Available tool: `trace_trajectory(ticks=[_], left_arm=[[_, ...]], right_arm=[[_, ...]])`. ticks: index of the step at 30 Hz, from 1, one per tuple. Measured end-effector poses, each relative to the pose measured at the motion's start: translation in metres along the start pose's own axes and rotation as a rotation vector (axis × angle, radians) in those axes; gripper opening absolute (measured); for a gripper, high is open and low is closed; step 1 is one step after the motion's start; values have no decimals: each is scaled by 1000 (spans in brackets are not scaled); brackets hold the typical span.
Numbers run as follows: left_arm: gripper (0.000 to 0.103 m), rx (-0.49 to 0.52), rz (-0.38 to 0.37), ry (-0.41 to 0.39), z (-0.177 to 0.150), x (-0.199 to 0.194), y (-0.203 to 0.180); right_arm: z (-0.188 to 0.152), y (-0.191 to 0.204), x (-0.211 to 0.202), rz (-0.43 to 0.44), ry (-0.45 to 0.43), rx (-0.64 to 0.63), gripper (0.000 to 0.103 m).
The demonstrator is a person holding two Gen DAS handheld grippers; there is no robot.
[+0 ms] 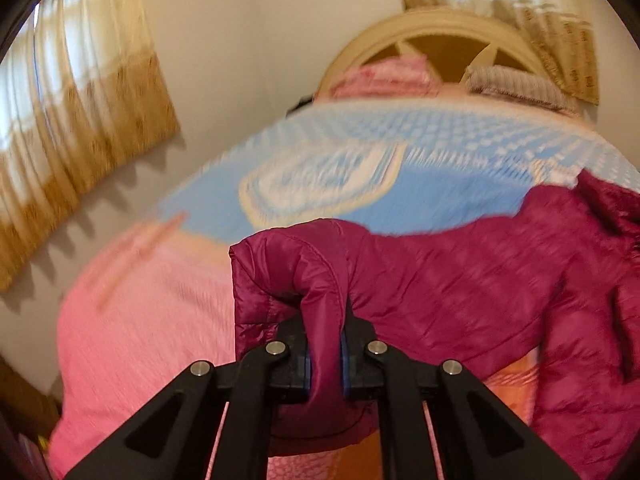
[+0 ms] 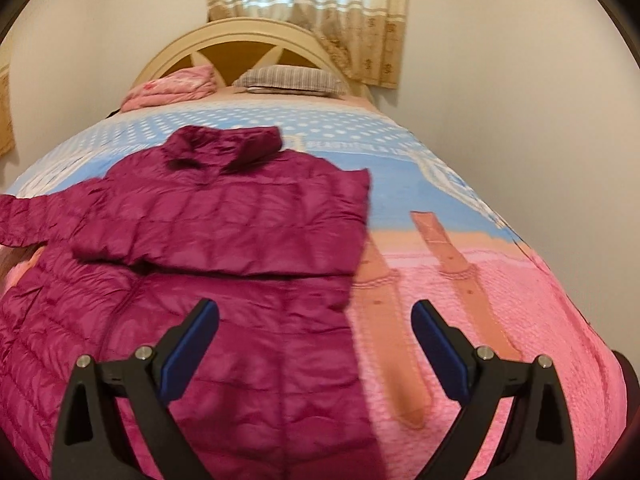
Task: Fold large clothes
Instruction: 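Grasp the other sleeve cuff with the left gripper and lift it, then fold the sleeve across the jacket body and release with the left gripper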
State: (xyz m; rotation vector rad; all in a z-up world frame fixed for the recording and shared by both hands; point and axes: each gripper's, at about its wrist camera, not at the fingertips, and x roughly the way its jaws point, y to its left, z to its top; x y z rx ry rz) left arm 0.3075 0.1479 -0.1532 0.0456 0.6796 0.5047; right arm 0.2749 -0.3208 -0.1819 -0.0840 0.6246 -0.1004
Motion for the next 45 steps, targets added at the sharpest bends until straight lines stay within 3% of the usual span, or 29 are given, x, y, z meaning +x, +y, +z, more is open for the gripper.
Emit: trace_trajectory(ticks=[5,13,22,29,32,34,35,38,41,45], left_arm=[[8,65,-49,-119,33,-45,-39],[8,200,-146,-261,58,-103,-144],[8,323,-257,-259,32,-115,-255],[12,381,-285,-235,7,-113,-310],[30,395,-293,-206,1,-109,-321],[75,394,-280,-218,-3,-110,-320],[81,388,-280,-238,-4,-113,-319],[90,388,-291,-306,-7,-125,-311],[90,397,-318,-329,-6,-129,-299],[90,377,-280,-321,-4,-112,-273]], right_arm=[[-2,-23,-3,-9,-9,47,99],[-10,-57,-11,-14,-20,110,99],[-21,-93,-8,-42,-2,163,99],[-25,-104,-1,-40,12,175,99],[-26,-104,4,-28,29,174,99],[-26,-102,5,-29,32,167,99],[-25,-101,6,-28,33,163,99],[-21,-97,8,-30,35,152,99],[-15,-90,9,-19,37,146,99],[-1,-70,10,-2,29,111,99]])
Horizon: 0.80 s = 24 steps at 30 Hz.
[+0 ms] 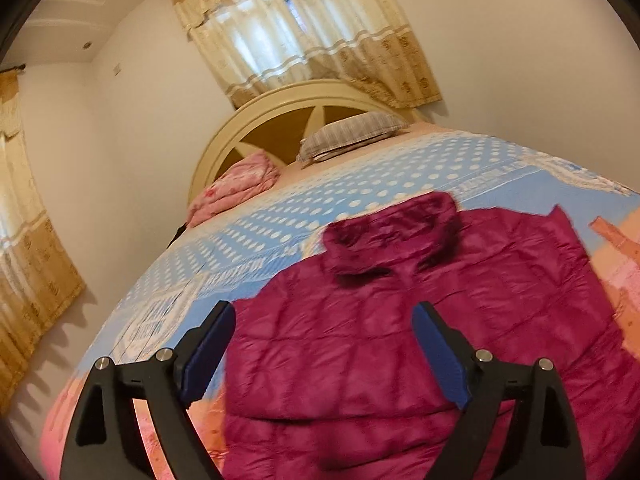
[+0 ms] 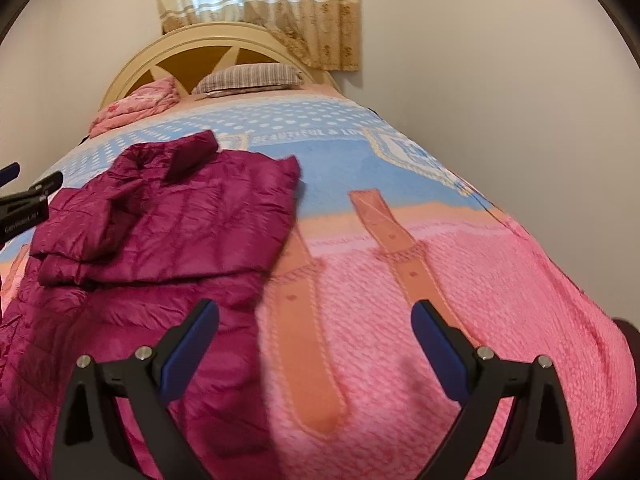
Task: Fold large clothes
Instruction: 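Fold the sleeve across the jacket body and release with the left gripper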
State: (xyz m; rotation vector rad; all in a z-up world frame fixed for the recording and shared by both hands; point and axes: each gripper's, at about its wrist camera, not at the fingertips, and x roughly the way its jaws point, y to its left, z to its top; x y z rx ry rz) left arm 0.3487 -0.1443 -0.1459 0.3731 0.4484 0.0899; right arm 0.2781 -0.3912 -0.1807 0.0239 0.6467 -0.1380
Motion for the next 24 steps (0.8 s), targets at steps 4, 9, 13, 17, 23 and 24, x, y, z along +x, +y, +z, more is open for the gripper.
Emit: trace_trajectory(ticks=[4,9,13,17,23,24], left_arm=[[90,-30,50,56,-24,14,34],[90,-72,90,137,-55,34,70],[90,-124,104,207,-73,50,95],[90,-166,122,257,-87,63,115],[90,-241,99,326,-101,77,138],[90,-248,94,333,-103,78,140]], right_arm=[[16,29,7,31,-3,-36,99],[40,73,20,103,4,-57,99],[58,114,34,155,25,-80,99],[69,146,54,196,59,-93,99],[68,169,96,232,196,-91,29],[66,168,97,231,201,-87,27]])
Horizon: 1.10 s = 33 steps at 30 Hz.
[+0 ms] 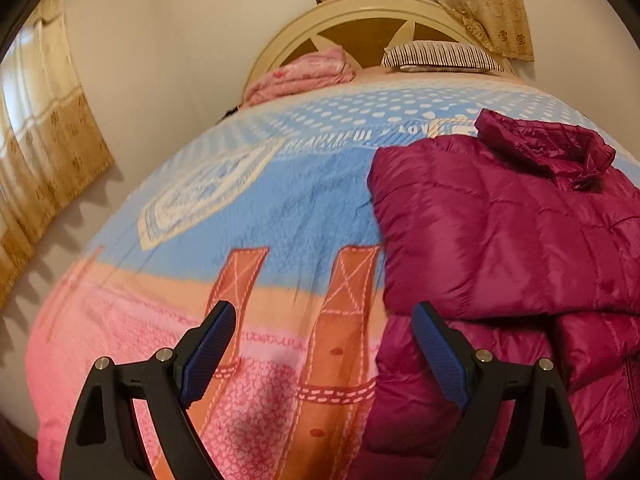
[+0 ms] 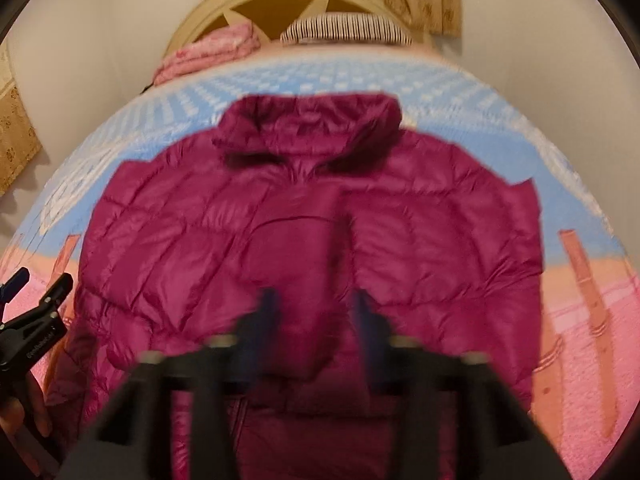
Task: Fold large clothes
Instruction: 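Fold the sleeve across the jacket body and release with the left gripper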
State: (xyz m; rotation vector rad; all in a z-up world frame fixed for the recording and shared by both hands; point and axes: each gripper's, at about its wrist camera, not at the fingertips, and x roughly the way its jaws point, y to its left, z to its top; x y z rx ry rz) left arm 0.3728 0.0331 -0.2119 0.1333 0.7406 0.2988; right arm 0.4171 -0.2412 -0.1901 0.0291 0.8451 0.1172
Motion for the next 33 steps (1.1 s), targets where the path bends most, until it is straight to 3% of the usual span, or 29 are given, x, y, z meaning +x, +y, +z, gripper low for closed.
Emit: trace_trajectory(ticks=[2,5,7,13,15,16,17,18,22,24,25,26,27,29,33], left_arm=[[90,-8,-8,10,-1,2,4],[90,-14,-6,25,-2,6,5],[90,-22,-12,42,-3,10,4],[90,-13,-31,38,1,3,4],[90,-10,-25,14,6,-3,8],[90,-10,-21,7,9,-4,10],[90,-11,-13,3,11,-4,12],[90,-14,-5,3,12,-4,13],[90,-34,22,29,8,7,19],[90,-42,35,56,0,15,22],[90,-46,37,67,-4,18,23],[90,-53,38,82,-8,23,25],[90,-65,34,104,-12,28,28],[90,-83,25,122,-17,33,34],[90,-86,17,124,-18,35,36]], right_arm=[[-3,-3,-4,-27,-15,-11,20],[-4,-11,-12,-74,-33,-4,16],[-5,-22,-14,-115,-30,5,16],[-19,-46,-8,-129,33,22,16],[-18,-52,-16,-113,5,52,31],[-16,-53,-20,-101,-14,70,69],[-13,-53,-26,-83,-47,97,96],[-10,-52,-31,-74,-75,113,99],[6,-32,-25,-25,-68,88,91],[11,-27,-4,44,1,115,75],[10,-27,8,71,45,131,45],[9,-28,15,98,74,139,23],[5,-28,18,118,78,149,23],[-1,-29,11,99,52,131,17],[-12,-41,-3,40,22,130,17]])
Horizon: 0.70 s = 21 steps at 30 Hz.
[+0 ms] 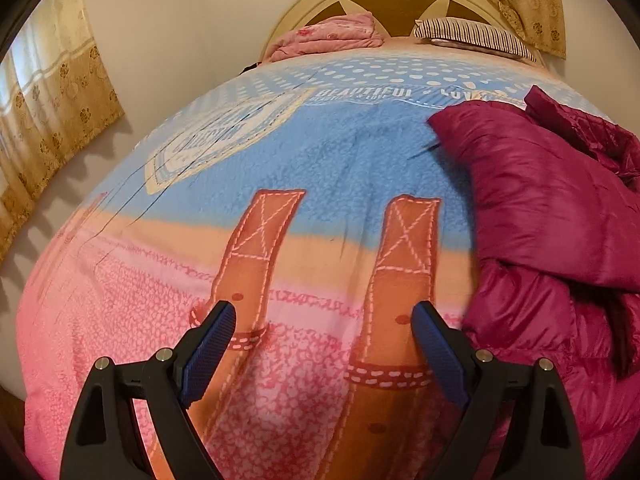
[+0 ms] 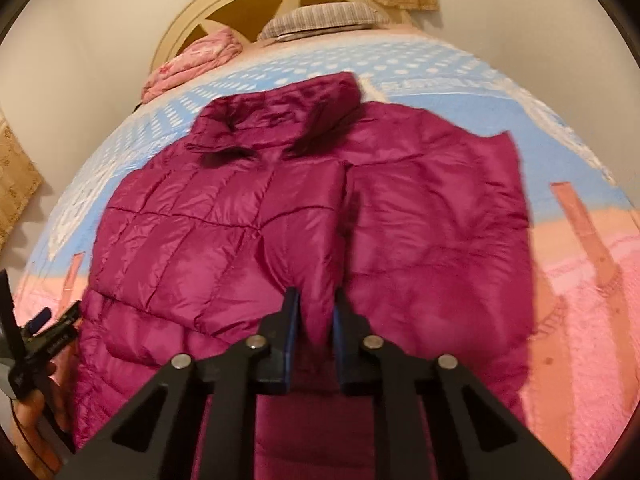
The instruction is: Fold large clothes
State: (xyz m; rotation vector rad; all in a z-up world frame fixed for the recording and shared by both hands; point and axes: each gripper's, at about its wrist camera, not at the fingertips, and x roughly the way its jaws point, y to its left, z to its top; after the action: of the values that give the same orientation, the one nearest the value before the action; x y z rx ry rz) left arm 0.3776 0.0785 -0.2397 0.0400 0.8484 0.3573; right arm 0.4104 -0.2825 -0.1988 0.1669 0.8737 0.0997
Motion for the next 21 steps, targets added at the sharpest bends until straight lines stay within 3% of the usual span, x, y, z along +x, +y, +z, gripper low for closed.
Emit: trace_trajectory(ticks=[1,3,4,5,7,8,10,13,17,21], left_arm=[[90,5,1,-3,0,-1,-1],[90,25,6,-14,5,-8,-4],[90,30,3,-21,7,-12,-5],[90,33,-6,-36,14,-21,-5],[90,26,-19,-80,27,-38,-2],[90,20,-27,-104,36,-47,-2],[90,6,-54,-151,59,-63,-7],[90,-1,-81,-192,85,-75,-27],[90,35,-134,-244,100,-73,-71],[90,106,-116,-204,91,-34,-111]], right_arm=[[-2,-6,1,-12,8,12,17],[-2,-14,5,-3,18,22,29],[-1,-17,3,-9,11,32,45],[-1,-21,-1,-19,1,41,52],[2,-28,-17,-50,-46,69,56],[4,-30,-28,-80,-83,79,65],[9,-29,-46,-142,-161,85,71],[25,-11,-54,-184,-212,61,71],[45,20,-33,-92,-198,32,62],[45,28,6,-62,-136,27,58]])
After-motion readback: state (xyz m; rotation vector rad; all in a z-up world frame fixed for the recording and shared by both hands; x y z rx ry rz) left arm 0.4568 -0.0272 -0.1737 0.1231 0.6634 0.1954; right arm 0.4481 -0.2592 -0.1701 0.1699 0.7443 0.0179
